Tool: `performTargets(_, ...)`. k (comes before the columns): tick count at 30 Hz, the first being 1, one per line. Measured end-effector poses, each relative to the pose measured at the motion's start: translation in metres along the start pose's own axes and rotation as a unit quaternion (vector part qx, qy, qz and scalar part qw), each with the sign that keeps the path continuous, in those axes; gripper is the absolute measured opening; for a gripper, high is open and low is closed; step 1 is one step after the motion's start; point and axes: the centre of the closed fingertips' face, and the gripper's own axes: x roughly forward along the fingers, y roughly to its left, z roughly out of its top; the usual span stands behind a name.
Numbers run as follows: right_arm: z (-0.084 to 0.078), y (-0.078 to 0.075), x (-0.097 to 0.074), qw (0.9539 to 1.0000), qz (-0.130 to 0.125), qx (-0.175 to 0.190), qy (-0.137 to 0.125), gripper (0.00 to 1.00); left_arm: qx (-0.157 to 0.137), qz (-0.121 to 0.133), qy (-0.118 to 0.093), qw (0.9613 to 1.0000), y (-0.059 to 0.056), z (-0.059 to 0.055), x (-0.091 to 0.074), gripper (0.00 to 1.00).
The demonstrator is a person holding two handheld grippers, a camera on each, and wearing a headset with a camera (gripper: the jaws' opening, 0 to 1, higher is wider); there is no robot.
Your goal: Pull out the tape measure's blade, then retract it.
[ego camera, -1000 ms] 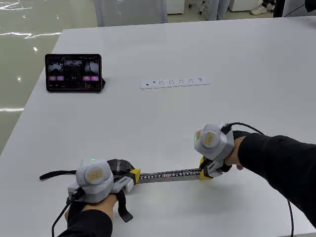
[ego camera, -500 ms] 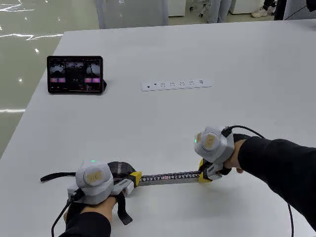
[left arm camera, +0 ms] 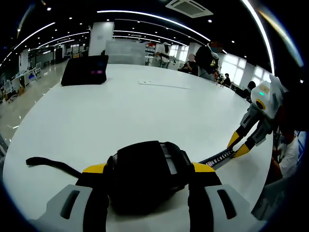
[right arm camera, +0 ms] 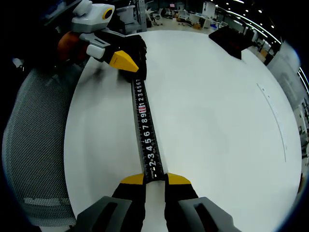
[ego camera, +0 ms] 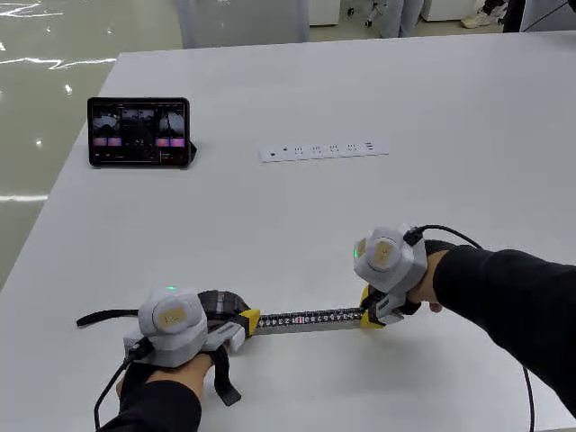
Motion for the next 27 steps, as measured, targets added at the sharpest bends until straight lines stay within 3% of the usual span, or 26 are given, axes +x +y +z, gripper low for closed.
performTargets(27,0.0100,0.0007,0.0040,1.0000,0.006,0.005,-0.004,0.11,-0.001,-0.006,0.004,1.0000,-0.0004,-0.0005,0.0007,0.63)
